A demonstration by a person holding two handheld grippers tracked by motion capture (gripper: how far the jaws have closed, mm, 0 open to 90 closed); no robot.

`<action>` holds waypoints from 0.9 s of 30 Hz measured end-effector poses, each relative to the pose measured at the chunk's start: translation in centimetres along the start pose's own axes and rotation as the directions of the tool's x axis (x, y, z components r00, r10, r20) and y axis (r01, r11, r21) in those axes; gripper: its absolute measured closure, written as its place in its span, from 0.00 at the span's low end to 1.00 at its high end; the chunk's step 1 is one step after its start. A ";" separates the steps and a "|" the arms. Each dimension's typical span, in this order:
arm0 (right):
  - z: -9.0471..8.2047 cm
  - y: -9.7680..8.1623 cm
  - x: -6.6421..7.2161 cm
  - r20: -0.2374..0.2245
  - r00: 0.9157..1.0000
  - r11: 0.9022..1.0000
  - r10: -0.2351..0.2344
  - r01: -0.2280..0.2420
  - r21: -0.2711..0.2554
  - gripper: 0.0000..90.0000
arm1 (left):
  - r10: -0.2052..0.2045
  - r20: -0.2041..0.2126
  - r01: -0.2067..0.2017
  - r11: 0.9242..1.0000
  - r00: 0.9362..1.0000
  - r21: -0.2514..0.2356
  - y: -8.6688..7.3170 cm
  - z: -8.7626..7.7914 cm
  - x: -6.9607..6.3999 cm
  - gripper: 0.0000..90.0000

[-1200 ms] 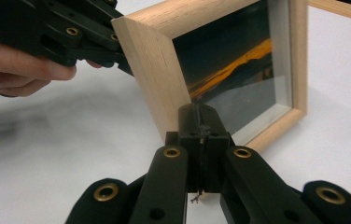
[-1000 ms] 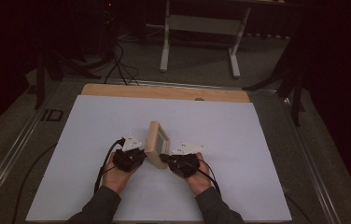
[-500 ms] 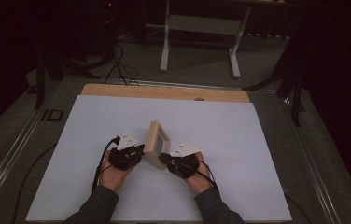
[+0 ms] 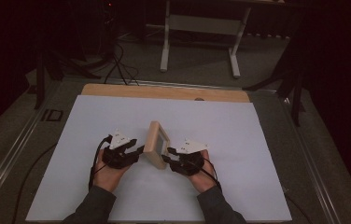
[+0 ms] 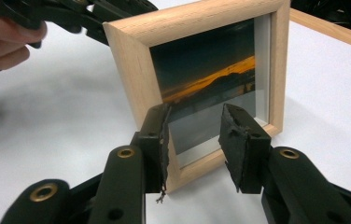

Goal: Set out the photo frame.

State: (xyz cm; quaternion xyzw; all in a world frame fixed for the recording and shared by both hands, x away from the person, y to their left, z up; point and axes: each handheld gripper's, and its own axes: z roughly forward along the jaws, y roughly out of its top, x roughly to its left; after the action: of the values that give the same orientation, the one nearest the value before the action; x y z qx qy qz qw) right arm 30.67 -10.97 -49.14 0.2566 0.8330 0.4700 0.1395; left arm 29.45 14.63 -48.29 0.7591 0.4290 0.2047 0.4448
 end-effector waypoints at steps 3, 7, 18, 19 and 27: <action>-0.2 0.0 -0.2 0.006 1.000 1.000 0.004 -0.004 -0.001 0.67 | -0.011 -0.012 0.011 1.000 1.000 -0.010 0.2 -0.5 0.2 0.57; -0.3 0.0 -0.4 0.010 1.000 1.000 0.006 -0.006 -0.003 0.65 | -0.055 -0.001 0.055 0.998 0.998 -0.029 0.4 -1.1 0.6 0.54; -0.7 0.1 -0.9 0.028 0.999 1.000 0.026 -0.025 -0.013 0.61 | -0.088 0.039 0.091 0.993 0.995 -0.073 1.3 -2.2 0.2 0.44; -0.7 0.1 -0.9 0.028 0.999 1.000 0.026 -0.026 -0.014 0.61 | -0.093 0.051 0.096 0.993 0.994 -0.074 1.3 -2.2 0.1 0.43; -1.1 0.1 -1.3 0.037 0.998 0.999 0.044 -0.043 -0.022 0.59 | -0.086 0.094 0.093 0.993 0.992 -0.077 1.6 -1.9 -0.8 0.37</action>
State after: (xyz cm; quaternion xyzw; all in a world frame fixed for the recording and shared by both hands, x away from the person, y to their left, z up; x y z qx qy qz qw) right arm 31.30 -12.44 -48.47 0.2820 0.8193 0.4769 0.1477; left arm 28.47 14.55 -45.84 0.7291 0.4333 0.1673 0.5027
